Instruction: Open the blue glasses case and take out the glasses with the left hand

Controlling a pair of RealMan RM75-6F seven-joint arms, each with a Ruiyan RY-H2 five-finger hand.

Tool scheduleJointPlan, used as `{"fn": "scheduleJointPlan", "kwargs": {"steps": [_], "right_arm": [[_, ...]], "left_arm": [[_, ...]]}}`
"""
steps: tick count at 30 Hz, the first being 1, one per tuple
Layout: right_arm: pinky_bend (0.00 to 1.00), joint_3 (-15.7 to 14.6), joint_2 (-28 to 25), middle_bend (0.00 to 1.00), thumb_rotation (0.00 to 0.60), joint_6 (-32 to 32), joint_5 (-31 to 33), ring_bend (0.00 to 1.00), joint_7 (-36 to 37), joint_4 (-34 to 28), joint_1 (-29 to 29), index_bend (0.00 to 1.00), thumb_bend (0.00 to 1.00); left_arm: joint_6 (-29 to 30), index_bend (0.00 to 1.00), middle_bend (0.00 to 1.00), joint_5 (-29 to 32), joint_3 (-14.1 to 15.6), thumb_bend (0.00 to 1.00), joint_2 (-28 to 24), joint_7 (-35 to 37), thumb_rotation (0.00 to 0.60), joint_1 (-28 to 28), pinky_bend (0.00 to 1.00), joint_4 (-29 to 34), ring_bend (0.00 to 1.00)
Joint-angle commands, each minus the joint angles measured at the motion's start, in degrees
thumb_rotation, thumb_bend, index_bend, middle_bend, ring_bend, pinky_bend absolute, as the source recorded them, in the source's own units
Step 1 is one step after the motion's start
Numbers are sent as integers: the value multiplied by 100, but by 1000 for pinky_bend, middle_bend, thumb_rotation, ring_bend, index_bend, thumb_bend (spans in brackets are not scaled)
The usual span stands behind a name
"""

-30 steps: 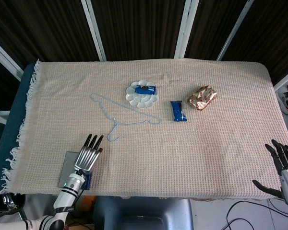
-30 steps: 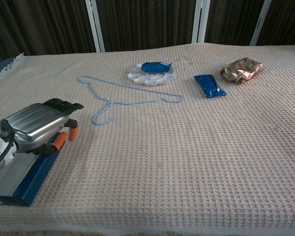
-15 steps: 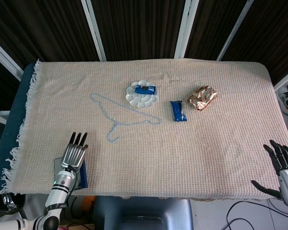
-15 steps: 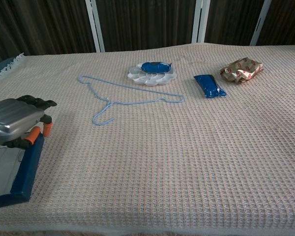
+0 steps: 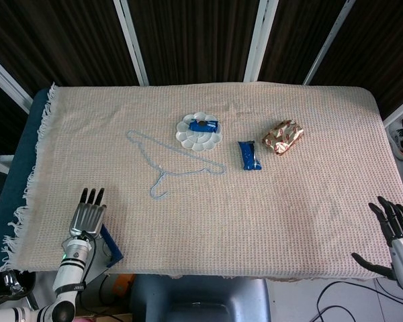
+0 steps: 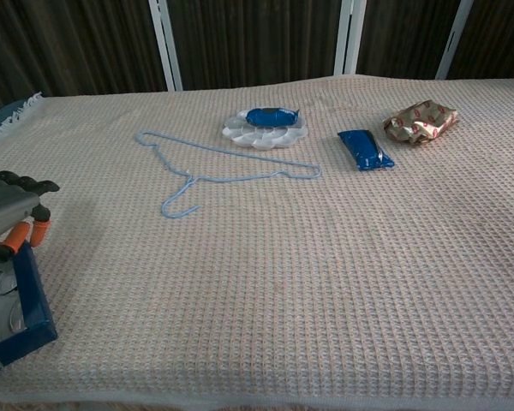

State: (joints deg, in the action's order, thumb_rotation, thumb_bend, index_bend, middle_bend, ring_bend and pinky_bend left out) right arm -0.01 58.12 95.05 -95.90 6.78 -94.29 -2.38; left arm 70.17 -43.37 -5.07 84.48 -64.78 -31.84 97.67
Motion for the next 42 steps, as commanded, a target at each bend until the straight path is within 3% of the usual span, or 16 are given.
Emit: {"fn": "scheduleJointPlan", "kwargs": {"steps": [1,13,27,29,32,33,37,42], "right_arm": [[0,-2,6,0,600,-3,-7,0,-14,1,1,0,134],[0,-18,34,0,600,-48,-37,0,-107,-13,19,0,133],[0,-35,56,0,600,-78,-64,0,-177,-31,32,0,133],[0,-35,56,0,600,-86,-61,0,-181,-32,35,0,133],[0,-37,55,0,600,-103,-57,0,-188,-35,42,0,134],[0,-36,54,0,600,-103,-55,0,-187,-35,42,0,134],[0,-34,52,0,600,-99,-48,0,-183,-39,40,0,134],[0,-46,61,0,600,-116,-65,0,-214,-42,46,0,134]], "left_arm": [[5,484,0,412,55,792,-188,-87,600,-34,0,191,0],[-11,484,0,645,404,793,-701,229,600,8,0,546,0],[-26,452,0,270,814,803,-1045,780,600,120,0,808,0],[8,424,0,150,851,745,-1086,867,600,142,0,838,0],[120,311,0,-339,920,522,-1157,1135,600,223,0,867,0],[158,283,0,-568,948,488,-1178,1311,600,280,0,872,0],[234,231,0,-1742,1169,457,-1371,2296,600,563,0,909,0],[396,206,0,-2795,1423,446,-1373,2847,600,797,0,684,0]]}}
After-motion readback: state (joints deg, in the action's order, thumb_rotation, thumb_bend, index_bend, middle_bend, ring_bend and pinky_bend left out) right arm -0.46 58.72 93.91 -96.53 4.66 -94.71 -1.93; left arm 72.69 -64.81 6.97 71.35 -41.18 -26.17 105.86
